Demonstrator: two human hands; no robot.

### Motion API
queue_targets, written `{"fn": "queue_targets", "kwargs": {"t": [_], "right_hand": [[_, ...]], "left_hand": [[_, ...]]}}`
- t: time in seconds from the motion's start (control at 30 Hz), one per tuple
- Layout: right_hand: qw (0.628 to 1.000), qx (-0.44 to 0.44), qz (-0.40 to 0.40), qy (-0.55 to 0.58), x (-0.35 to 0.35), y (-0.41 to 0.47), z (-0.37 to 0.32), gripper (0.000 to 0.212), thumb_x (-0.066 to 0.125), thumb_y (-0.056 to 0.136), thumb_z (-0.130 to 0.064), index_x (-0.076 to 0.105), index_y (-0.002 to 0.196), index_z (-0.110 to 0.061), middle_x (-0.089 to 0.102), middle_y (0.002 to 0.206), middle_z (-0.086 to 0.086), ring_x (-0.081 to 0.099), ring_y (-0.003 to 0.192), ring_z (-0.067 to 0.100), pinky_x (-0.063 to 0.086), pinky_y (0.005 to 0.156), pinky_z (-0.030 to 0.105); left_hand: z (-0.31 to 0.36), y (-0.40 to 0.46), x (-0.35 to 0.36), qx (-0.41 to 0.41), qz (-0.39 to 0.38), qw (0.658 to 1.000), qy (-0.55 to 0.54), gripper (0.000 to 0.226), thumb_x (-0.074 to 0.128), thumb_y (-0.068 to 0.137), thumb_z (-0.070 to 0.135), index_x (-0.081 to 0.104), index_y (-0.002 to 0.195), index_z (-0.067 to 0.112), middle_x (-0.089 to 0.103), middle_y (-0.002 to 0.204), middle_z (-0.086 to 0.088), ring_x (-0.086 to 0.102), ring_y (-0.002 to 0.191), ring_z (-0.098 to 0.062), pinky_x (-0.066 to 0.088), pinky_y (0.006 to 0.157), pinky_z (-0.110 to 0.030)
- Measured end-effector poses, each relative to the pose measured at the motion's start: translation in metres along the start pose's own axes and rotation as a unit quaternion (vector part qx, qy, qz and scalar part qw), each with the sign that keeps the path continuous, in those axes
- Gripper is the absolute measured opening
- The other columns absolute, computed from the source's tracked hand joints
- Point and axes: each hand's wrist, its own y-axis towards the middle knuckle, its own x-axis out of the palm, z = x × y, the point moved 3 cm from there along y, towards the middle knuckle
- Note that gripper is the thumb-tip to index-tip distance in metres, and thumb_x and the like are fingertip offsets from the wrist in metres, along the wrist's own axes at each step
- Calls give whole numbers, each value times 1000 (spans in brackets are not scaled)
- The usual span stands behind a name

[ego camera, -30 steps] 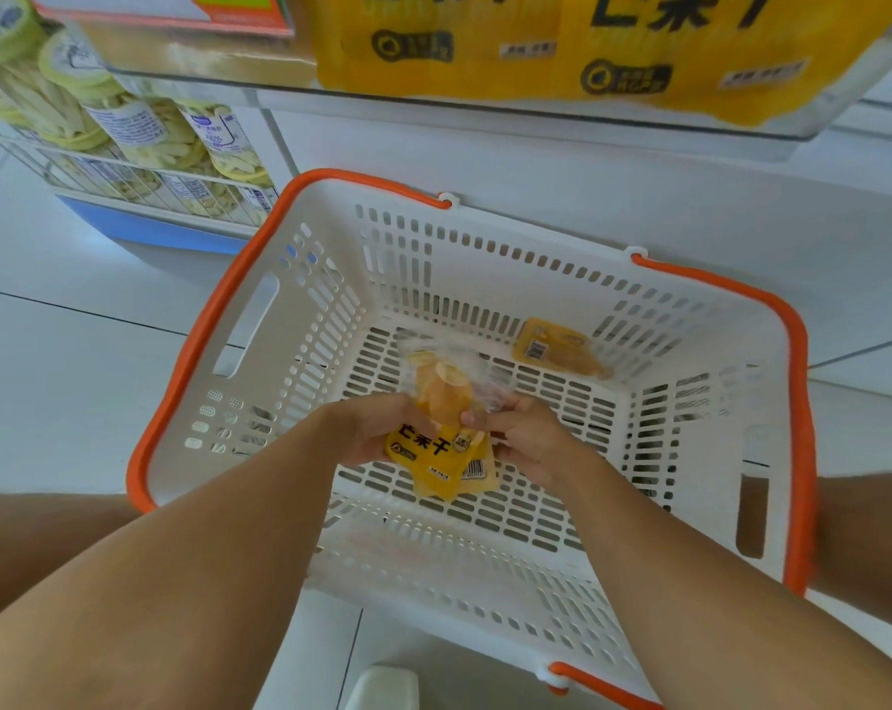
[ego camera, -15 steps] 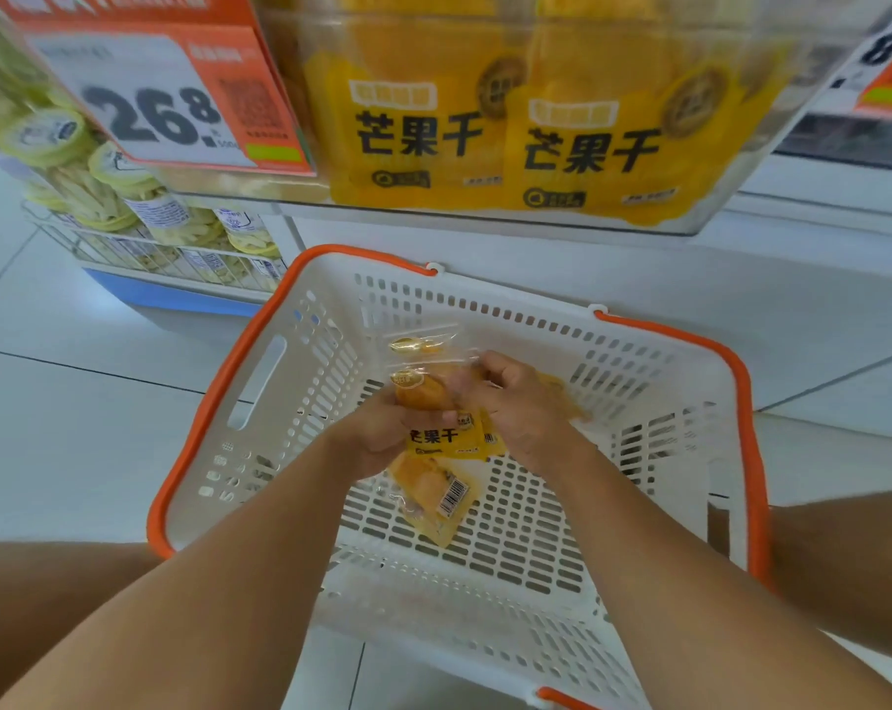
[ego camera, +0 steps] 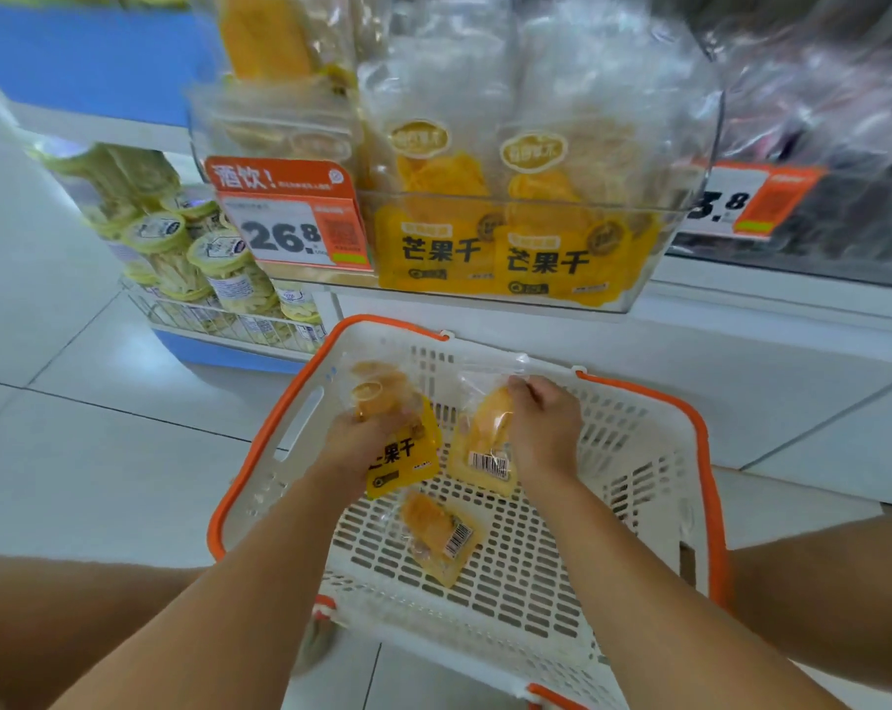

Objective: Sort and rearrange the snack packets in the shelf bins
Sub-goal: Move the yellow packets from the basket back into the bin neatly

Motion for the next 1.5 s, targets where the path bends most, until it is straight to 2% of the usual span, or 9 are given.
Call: {"fn": "queue_targets", "kwargs": {"t": [0.2,0.33,0.43,0.53,0.67,0.87,1.03,1.3,1.5], "right_hand": [[984,-44,-162,-67,28,-31,-38,41,59,98,-43,63,60,-30,59,54,-20,54,54,-4,37,54,11],[960,15,-269,-74,44,-45,-41,71,46,91,-71,39,151,-34,43,145,-18,37,135,-1,28,113,25],[940,107,-321,-51,53,-51,-47,100,20,71,-97,15,157,-45,20,165,-13,18,152,11,19,123,43],[910,140,-386,-63,53,-52,-67,89,14,78,-90,27,154,-46,38,157,-8,36,145,16,31,120,43],[940,122,-315,-55,45,-56,-99,87,43,85,-79,20,157,-36,42,155,-3,48,137,23,42,112,48],[899,200,-362,148,14,-75,-161,30,72,90,-30,66,114,-13,77,104,9,75,94,27,59,80,44],[823,5,-510,252,-11,-83,-248,70,79,76,0,52,137,-21,65,132,9,65,119,31,51,99,54],[882,-373,-239,161,21,3,-362,59,80,74,9,52,120,-17,71,115,5,71,106,18,59,89,39],[898,-352,-236,118,58,26,-352,61,78,79,7,49,127,-16,69,115,-4,69,105,7,58,86,29]], "left_hand": [[10,-24,28,25,0,1000,8,51,55,91,57,72,111,12,75,104,-17,72,97,-35,55,91,-55],[23,-33,39,47,-20,999,-10,53,34,100,61,67,123,26,73,115,-4,70,106,-21,55,96,-46],[47,-52,39,126,10,983,136,57,25,98,68,69,109,34,72,103,10,67,98,0,55,88,-25],[69,-75,30,175,-5,972,157,88,34,83,84,67,106,6,71,100,-16,70,94,-24,55,91,-45],[102,-103,20,152,-91,974,140,36,79,83,34,71,109,9,74,103,-14,72,99,-28,52,96,-54],[163,-151,3,124,-177,967,132,26,73,86,13,71,113,12,74,110,-14,70,104,-33,53,99,-48],[250,-183,-1,286,-178,915,221,42,68,89,37,66,97,-4,64,77,-26,57,61,-30,43,55,-27],[373,-160,17,572,-47,793,204,8,63,95,19,57,93,24,68,74,22,65,76,6,48,67,-11],[371,-112,-9,580,8,779,239,35,61,97,29,52,110,-1,60,100,-30,60,90,-43,52,79,-55]]}}
